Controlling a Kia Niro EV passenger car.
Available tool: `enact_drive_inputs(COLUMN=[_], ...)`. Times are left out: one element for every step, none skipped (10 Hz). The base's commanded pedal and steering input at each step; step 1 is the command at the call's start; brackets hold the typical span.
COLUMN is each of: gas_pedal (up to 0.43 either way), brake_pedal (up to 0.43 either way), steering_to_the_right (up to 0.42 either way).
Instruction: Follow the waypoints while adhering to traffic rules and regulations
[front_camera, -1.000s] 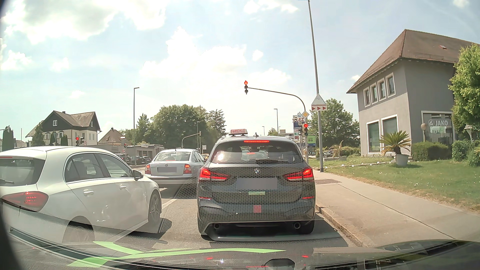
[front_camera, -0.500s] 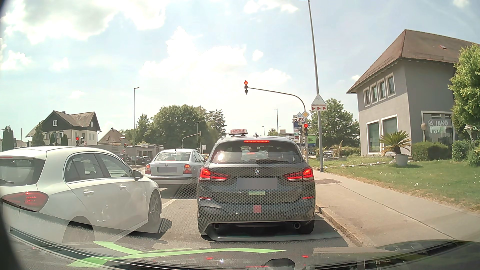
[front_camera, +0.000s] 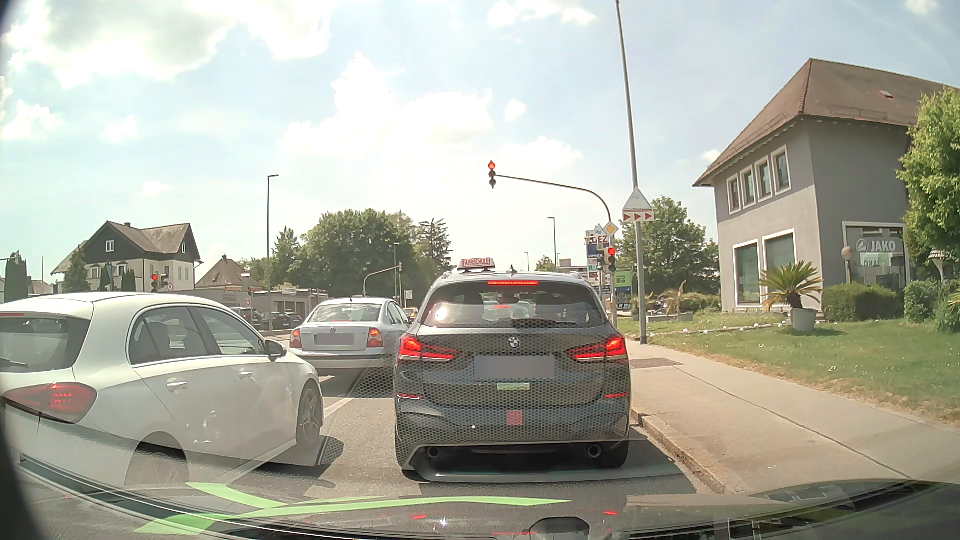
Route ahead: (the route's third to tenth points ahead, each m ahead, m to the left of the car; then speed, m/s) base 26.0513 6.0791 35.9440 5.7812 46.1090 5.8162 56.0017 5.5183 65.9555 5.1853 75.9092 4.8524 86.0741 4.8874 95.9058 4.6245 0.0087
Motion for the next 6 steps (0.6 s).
enact_drive_inputs(gas_pedal=[0.000, 0.000, 0.000, 0.000, 0.000, 0.000], brake_pedal=[0.232, 0.232, 0.232, 0.232, 0.232, 0.232], steering_to_the_right=[0.000, 0.000, 0.000, 0.000, 0.000, 0.000])
